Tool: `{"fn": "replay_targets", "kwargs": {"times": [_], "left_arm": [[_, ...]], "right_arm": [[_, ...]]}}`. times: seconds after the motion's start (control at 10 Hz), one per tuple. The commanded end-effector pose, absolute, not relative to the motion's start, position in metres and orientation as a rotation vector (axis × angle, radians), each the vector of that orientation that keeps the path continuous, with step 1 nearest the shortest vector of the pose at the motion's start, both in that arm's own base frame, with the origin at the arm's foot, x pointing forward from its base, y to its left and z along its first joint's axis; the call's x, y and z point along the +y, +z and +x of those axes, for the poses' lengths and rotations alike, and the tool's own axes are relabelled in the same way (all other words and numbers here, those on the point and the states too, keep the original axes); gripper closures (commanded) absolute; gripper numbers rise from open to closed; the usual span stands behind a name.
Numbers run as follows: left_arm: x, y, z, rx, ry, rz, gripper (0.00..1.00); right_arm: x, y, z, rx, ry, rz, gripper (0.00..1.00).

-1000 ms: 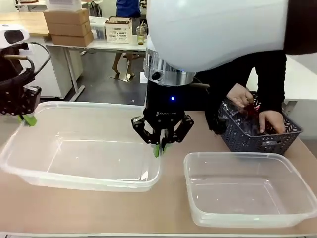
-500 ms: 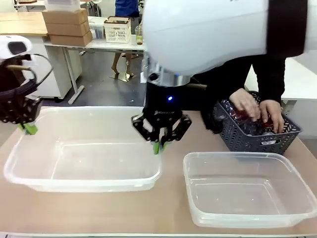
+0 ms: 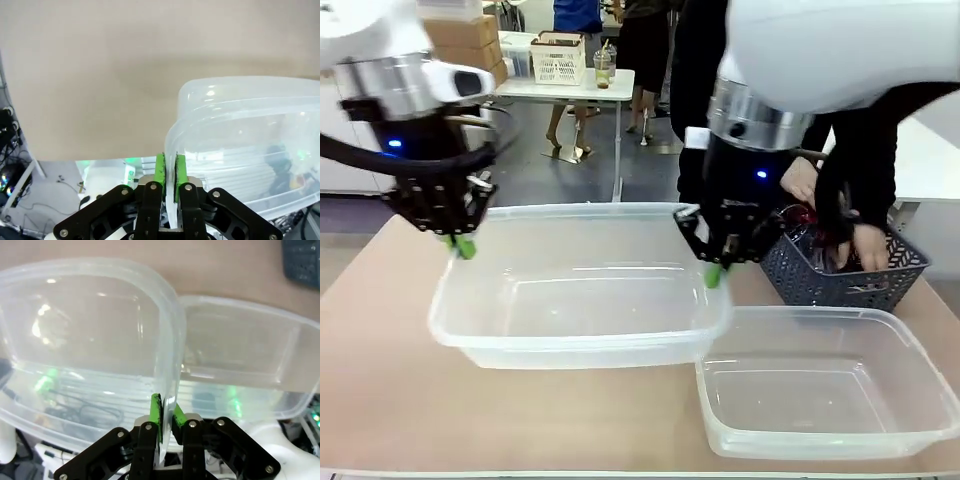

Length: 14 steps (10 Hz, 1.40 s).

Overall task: Sort the waste into each basket.
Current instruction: Pick up the Organizing box on the left side of the table and lift it, then offer the picked Organizing box to the human.

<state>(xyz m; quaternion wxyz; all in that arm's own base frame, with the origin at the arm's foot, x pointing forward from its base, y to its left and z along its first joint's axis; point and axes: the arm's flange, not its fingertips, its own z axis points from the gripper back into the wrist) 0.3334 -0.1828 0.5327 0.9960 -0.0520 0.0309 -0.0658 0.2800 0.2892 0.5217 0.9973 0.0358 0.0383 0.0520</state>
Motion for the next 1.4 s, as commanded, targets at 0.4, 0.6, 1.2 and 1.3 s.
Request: {"fn": "replay_targets", "kwargs": {"times": [0.4, 0.6, 1.2, 1.3], "left_arm": [[-0.224, 0.509, 0.348, 0.080, -0.139, -0.154, 0.90], [-0.212, 0.502, 0.340, 0.062, -0.160, -0.132, 0.90], [-0.225, 0.510, 0.357, 0.096, -0.159, -0.123, 0.90], [-0.225, 0.510, 0.357, 0.096, -0.159, -0.123, 0.90]], "right_arm": [[0.241, 0.489, 0.275, 0.131, 0.108, 0.174, 0.92], [0.254, 0.485, 0.273, 0.041, -0.040, 0.214, 0.92], [0.242, 0.490, 0.276, 0.134, 0.075, 0.130, 0.92], [0.242, 0.490, 0.276, 0.134, 0.075, 0.130, 0.92]]}}
